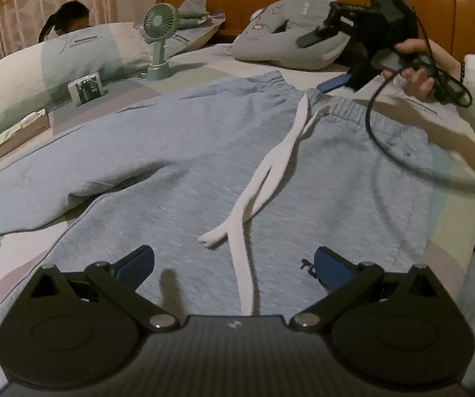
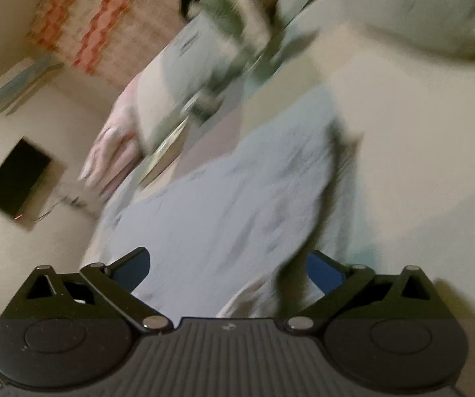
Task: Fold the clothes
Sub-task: 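Roll the right gripper and close it on the ribbed elastic waistband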
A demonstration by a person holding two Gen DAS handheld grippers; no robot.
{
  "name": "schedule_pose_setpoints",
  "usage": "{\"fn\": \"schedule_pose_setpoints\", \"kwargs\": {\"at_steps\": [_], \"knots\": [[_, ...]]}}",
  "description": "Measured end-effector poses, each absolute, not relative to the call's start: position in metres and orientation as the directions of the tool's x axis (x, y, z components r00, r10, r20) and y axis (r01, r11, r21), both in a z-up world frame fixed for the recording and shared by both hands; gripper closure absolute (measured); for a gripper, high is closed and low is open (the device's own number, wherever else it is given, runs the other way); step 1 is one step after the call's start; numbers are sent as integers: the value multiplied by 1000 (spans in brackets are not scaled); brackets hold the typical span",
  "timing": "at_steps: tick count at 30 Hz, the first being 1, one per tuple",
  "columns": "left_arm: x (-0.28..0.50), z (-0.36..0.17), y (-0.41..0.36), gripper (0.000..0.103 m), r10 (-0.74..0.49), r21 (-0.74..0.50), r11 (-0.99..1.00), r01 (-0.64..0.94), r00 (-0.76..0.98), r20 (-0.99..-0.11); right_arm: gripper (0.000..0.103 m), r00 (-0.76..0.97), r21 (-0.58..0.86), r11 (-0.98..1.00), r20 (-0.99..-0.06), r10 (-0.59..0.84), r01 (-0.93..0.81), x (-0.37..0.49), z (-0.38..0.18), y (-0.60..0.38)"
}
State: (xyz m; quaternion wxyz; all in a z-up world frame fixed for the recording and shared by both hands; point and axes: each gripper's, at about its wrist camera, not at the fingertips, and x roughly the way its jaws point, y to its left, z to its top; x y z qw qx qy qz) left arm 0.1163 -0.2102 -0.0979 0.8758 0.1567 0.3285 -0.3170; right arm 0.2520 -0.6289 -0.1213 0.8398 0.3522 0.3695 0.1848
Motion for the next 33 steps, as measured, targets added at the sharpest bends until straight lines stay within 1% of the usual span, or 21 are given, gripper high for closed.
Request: {"fn": "schedule_pose_setpoints", "kwargs": {"at_steps": [4, 6, 10, 16, 24, 29, 33], "knots": [[119, -101, -212, 1, -454, 54, 754, 654, 579, -678, 0, 666, 730, 684, -518, 537, 17, 277, -130, -656], [119, -102, -213, 1, -455, 51, 751, 658, 572, -683, 0, 648, 729, 684, -532, 545, 24, 292, -142, -658], [121, -104, -214, 1, -448, 53, 752, 657, 569, -689, 0, 630, 739, 672, -503, 591, -41, 317, -155, -648], [123, -106, -216, 1, -446, 41, 760, 649, 566, -693, 0, 609, 729, 680, -507, 610, -75, 352, -156, -630], [126, -110, -217, 1, -454, 16, 765, 644, 557, -696, 0, 573, 751, 654, -497, 652, -93, 348, -157, -614], [126, -111, -217, 1, -457, 6, 769, 640, 556, -694, 0, 655, 774, 633, -459, 600, -37, 349, -160, -616], [124, -112, -217, 1, -459, 5, 769, 639, 557, -692, 0, 644, 758, 650, -474, 601, -48, 353, -160, -612]]}}
